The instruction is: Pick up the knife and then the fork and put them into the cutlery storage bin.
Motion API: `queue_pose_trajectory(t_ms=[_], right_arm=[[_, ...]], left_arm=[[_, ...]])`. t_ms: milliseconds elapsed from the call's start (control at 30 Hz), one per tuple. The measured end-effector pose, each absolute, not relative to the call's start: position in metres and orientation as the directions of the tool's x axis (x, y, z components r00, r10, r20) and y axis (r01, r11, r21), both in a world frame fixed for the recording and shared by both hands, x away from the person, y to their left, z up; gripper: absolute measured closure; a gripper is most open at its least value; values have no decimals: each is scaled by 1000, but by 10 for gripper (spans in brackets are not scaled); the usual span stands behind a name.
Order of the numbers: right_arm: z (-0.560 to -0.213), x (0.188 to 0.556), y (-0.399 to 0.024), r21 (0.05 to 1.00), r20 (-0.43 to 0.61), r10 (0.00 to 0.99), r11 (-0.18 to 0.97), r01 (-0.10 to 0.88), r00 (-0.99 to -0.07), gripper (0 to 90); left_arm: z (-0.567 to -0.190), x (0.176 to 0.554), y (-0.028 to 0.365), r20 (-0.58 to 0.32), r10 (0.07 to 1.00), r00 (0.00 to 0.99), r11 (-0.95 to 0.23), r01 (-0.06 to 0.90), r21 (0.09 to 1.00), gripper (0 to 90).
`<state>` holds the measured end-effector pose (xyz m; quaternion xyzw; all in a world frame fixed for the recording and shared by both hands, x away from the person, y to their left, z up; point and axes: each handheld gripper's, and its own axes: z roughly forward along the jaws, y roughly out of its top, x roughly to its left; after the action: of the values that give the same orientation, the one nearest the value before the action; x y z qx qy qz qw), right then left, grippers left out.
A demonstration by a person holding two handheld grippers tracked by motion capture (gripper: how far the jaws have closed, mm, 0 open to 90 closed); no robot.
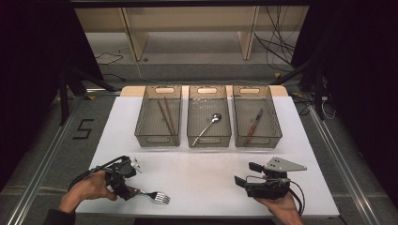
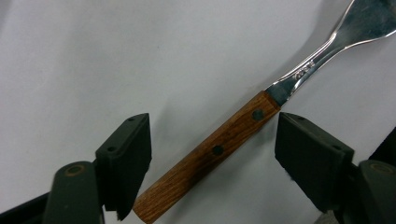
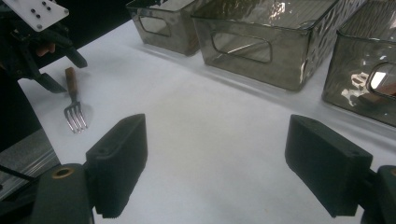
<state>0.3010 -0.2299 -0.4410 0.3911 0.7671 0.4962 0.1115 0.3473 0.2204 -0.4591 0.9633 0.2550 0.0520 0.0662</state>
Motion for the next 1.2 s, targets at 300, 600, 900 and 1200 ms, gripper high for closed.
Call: queue_pose_trajectory(t_ms=[300, 600, 900, 1200], right_arm=[[-441, 301, -229, 848, 217, 711, 201, 490, -669, 219], [-441, 301, -230, 848, 216, 710, 204, 489, -671, 220], [-441, 301, -229, 847, 216, 710, 205, 490, -671, 220], [-441, 301, -229, 847, 217, 710, 205, 491, -670, 219]], left_arm=[[-463, 348, 210, 58, 404, 913, -911, 397, 110, 424], [-462, 349, 207, 10, 367, 930, -927, 365, 93, 584], [-461, 348, 206, 6, 334, 943, -939, 332, 87, 693], [-461, 346, 204, 10, 302, 953, -950, 301, 83, 753]])
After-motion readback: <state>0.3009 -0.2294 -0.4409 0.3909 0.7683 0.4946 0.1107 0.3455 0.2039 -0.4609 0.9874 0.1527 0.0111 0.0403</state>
